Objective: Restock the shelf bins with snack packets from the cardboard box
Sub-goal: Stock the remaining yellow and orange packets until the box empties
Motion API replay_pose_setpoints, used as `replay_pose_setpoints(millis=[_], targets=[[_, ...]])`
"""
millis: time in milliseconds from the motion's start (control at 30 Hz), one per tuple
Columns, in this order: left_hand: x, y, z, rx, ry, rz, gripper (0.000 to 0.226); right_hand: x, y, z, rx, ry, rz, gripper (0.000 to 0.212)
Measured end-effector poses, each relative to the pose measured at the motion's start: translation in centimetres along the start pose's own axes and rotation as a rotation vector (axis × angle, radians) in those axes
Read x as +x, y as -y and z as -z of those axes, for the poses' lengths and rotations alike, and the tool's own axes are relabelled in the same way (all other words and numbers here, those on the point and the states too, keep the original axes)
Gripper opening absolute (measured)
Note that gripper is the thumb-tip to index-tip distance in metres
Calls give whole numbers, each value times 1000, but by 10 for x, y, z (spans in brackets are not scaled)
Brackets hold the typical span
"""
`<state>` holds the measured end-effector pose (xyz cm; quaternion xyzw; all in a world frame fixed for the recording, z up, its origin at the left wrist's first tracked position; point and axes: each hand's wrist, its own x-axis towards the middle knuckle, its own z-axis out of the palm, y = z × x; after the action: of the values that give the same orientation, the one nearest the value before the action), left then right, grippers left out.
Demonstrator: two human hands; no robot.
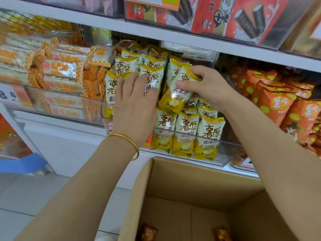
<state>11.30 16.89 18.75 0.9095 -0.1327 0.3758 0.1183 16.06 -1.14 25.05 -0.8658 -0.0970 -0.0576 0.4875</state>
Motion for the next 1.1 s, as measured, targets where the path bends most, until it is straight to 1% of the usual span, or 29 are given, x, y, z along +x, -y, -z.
replay_pose_setpoints(millis=[67, 100, 167, 233, 300, 367, 433, 467, 500, 567, 633, 800, 900, 1100], targets=[[0, -1, -1, -6, -8, 2, 35, 4, -2, -16, -82, -174, 45, 54], [1, -1, -1, -9, -9, 3, 35, 4, -2, -24, -126, -271, 70, 58], [1, -2, -1, -12, -3, -1, 34, 1, -2, -42, -146, -410, 94, 62], [1, -2, -1, -11, 7, -2, 33, 0, -7, -54, -116, -477, 90, 62], [1, -3, -1, 7, 9, -4, 33, -4, -11, -57, -110, -448, 57, 64], [1, -4, -2, 14, 4, 2, 35, -12, -14, -56, -46, -342, 32, 67], [1, -3, -2, 15, 6, 7, 41, -21, -17, -53, 40, -227, 6, 69], [1, -2, -2, 18, 8, 5, 44, -24, -18, -53, 71, -203, 0, 72], [1, -2, -3, 23, 11, -1, 45, -25, -19, -52, 93, -216, 0, 76], [1, -1, -3, 41, 13, -13, 40, -24, -18, -52, 116, -298, 32, 79], [1, 0, -4, 37, 13, -18, 33, -21, -14, -53, 79, -362, 74, 80], [1, 3, -4, 49, 9, -17, 39, -17, -18, -64, -66, -323, 62, 77], [0, 4, -5, 64, 1, -30, 46, -16, -21, -64, -68, -290, 46, 71], [0, 3, -7, 86, 8, -29, 48, -7, -17, -64, -118, -252, -20, 71]])
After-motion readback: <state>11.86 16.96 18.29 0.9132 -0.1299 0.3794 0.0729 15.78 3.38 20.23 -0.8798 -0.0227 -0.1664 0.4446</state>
